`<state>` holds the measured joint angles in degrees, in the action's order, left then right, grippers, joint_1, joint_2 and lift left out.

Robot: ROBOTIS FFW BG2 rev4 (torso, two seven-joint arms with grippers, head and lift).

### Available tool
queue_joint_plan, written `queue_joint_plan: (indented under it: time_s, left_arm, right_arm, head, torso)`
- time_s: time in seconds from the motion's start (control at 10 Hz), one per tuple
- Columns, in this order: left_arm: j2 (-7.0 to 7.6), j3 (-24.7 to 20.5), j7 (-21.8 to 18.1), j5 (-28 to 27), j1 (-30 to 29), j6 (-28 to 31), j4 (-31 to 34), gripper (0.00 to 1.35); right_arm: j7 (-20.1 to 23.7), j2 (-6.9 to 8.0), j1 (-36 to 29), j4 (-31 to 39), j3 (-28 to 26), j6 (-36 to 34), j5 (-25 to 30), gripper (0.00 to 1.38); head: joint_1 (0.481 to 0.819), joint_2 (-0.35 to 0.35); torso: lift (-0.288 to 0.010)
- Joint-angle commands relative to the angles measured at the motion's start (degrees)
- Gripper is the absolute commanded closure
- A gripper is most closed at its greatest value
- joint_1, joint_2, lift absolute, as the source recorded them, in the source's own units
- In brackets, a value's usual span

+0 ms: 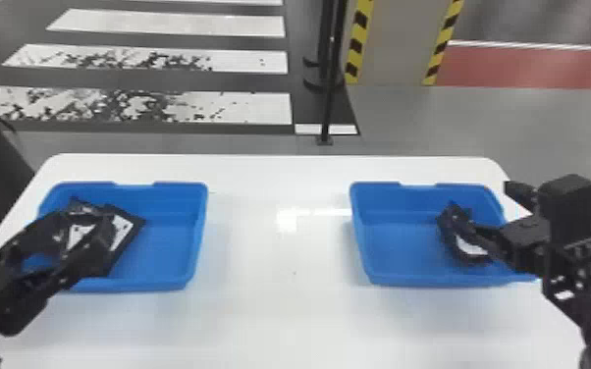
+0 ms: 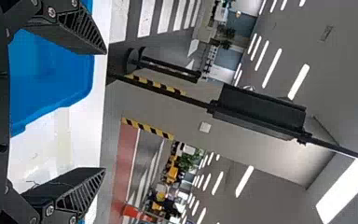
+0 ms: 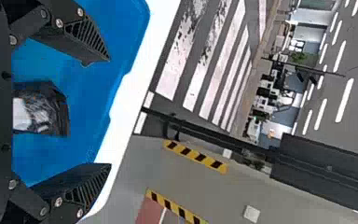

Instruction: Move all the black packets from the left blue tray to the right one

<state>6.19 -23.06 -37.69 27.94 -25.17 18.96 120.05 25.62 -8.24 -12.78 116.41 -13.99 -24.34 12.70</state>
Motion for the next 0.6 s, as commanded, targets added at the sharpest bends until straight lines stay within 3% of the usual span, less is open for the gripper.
queue_joint_plan:
  time_s: [0.0,0.2,0.5]
  left_arm:
    - [-0.12,-1.8,0.2,-2.0,0.0,1.0,0.5,0.15]
    - [-0.48,-6.0,1.1,-6.8,0.0,3.0,1.4,0.15]
    - [-0.74,-11.0,3.8,-15.9,2.5,10.3,1.9,0.15]
  right_arm:
    - [0.0,1.03,-4.9,6.7,-0.3,0.6,-2.8,0.19]
    - [0.5,1.38,-11.0,13.6,2.6,0.7,-8.8,0.2]
    - [2.7,1.38,-14.1,15.3,6.4,0.4,-16.6,0.2]
  head:
    - [0.695,-0.062]
    - [0.695,-0.003]
    - [0.695,0.198]
  torso:
    - [-0.14]
    - [-0.14]
    - [-0.14]
